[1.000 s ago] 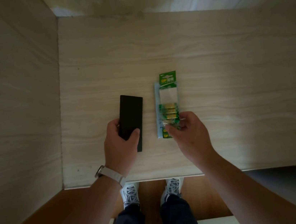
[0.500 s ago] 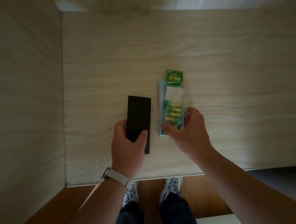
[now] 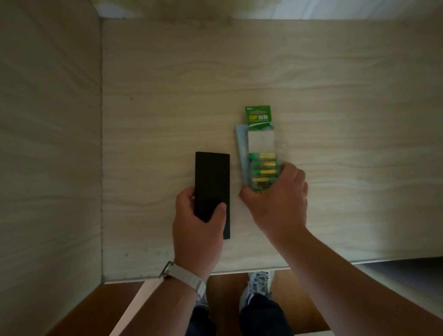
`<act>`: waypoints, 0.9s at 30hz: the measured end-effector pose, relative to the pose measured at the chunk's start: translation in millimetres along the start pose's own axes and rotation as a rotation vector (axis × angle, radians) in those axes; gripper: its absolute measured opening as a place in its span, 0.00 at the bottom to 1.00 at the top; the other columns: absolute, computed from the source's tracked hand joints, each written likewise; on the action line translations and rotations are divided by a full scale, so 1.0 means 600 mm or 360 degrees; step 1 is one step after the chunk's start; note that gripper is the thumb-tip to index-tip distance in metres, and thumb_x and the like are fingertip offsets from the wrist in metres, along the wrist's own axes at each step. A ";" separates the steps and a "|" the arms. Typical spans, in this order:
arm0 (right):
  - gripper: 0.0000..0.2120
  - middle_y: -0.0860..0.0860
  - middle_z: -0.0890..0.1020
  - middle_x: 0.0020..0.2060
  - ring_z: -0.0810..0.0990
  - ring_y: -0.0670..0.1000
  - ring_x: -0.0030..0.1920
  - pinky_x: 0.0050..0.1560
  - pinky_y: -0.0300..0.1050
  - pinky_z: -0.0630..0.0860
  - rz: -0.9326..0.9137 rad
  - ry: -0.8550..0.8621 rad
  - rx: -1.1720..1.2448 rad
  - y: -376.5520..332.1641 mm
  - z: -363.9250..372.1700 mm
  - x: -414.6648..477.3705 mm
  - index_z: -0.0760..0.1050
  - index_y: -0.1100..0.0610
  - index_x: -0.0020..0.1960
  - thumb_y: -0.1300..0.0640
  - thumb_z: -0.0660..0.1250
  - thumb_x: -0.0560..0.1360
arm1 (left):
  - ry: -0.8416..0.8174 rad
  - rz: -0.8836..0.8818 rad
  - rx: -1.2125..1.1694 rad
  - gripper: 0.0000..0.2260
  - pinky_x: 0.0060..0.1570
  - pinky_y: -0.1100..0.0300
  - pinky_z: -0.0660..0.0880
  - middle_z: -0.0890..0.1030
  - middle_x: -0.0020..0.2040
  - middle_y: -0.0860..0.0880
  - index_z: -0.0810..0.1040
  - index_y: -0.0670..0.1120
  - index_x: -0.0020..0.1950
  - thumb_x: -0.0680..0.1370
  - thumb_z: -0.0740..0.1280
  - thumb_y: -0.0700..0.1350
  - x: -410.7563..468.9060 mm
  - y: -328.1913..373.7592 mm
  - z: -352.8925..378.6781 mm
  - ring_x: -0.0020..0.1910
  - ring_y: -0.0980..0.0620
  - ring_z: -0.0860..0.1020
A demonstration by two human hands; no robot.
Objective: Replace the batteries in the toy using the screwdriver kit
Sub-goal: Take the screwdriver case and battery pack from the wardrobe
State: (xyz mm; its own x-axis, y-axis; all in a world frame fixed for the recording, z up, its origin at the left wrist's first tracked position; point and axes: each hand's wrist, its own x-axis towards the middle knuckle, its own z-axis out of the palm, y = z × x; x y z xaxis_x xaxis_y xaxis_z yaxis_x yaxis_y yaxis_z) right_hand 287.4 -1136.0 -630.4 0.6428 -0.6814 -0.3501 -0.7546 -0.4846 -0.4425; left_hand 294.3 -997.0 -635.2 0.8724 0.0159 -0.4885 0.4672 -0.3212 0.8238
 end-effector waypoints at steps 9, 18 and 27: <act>0.45 0.53 0.73 0.63 0.77 0.54 0.60 0.57 0.52 0.79 0.0069 -0.0347 0.0551 0.026 -0.014 0.015 0.58 0.54 0.73 0.48 0.80 0.65 | 0.0020 -0.0009 -0.0012 0.19 0.30 0.73 0.75 0.80 0.48 0.57 0.69 0.61 0.52 0.76 0.74 0.41 -0.002 0.005 -0.001 0.41 0.68 0.81; 0.25 0.43 0.80 0.45 0.82 0.39 0.41 0.37 0.35 0.77 0.0126 -0.0459 0.0763 0.044 -0.016 0.014 0.68 0.43 0.53 0.53 0.80 0.65 | 0.0111 -0.0030 -0.0008 0.19 0.31 0.72 0.76 0.82 0.48 0.58 0.70 0.62 0.52 0.75 0.75 0.42 -0.012 0.002 -0.024 0.40 0.66 0.82; 0.25 0.44 0.79 0.45 0.81 0.41 0.42 0.38 0.36 0.77 -0.0010 -0.0462 0.0818 0.037 -0.046 -0.034 0.67 0.47 0.56 0.55 0.79 0.67 | 0.0165 0.0018 -0.0025 0.18 0.31 0.73 0.75 0.82 0.46 0.60 0.70 0.62 0.53 0.75 0.74 0.43 -0.070 0.037 -0.036 0.41 0.67 0.82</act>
State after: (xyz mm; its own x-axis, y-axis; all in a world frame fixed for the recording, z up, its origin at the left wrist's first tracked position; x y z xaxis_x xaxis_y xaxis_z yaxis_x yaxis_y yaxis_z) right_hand 253.7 -1148.0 -610.5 0.7115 -0.4664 -0.5257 -0.6366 -0.1110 -0.7632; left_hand 271.1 -984.5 -589.9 0.8876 0.1104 -0.4473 0.4585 -0.3071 0.8340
